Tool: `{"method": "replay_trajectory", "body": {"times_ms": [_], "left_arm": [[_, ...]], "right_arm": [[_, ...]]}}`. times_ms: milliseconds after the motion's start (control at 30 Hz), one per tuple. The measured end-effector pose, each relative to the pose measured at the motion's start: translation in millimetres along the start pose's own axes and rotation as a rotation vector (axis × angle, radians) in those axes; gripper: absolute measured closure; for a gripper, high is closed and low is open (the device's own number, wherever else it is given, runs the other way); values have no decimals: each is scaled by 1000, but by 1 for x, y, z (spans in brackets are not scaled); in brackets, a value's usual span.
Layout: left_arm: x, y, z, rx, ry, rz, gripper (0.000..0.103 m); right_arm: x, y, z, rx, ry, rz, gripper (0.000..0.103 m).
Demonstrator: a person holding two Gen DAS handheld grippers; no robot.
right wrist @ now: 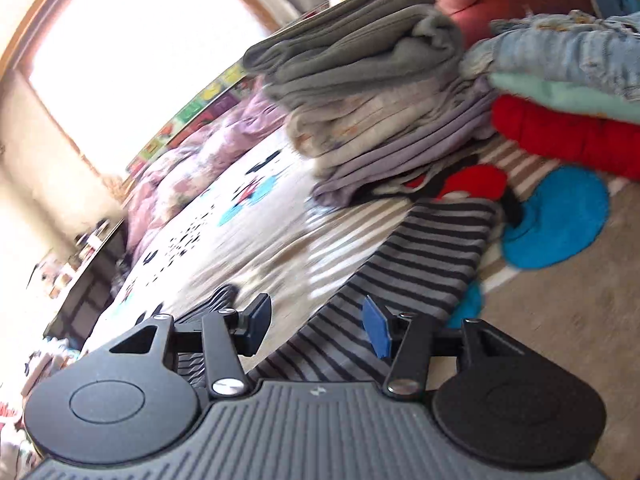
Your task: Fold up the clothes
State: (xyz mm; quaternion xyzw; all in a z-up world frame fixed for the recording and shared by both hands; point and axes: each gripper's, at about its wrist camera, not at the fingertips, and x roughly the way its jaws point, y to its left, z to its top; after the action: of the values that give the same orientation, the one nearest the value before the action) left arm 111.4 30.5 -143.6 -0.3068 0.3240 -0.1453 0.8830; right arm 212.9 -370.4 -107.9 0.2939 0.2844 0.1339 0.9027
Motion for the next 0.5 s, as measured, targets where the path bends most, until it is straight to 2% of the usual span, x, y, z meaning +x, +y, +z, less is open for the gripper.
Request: {"method": "replay_trajectory", "body": {"times_ms": [133,167,200,267,333,433,500], "left_arm": [[-5,-8,-1,44,-23,7,21],[-7,-12,-2,63,-30,3,22],[-9,-15,-4,86,-34,-6,22],[-12,-23,-7,134,-39,-20,22],[-12,-32,-12,195,-28,-23,22],[-6,-43,-21,281,13,-8,22],[-1,-48,-30,326,52,9,30]], "right_arm": [[-4,56,-50,-193,118,150,52],[-4,68,-65,-255,160,169,56],[-2,77,-83,-323,215,148,56],[-2,84,-118,-503,280,43,57],[-15,86,-135,-597,252,8,58],[-33,85,-139,-573,246,-57,58],[-40,85,-139,-563,236,-91,59]]}}
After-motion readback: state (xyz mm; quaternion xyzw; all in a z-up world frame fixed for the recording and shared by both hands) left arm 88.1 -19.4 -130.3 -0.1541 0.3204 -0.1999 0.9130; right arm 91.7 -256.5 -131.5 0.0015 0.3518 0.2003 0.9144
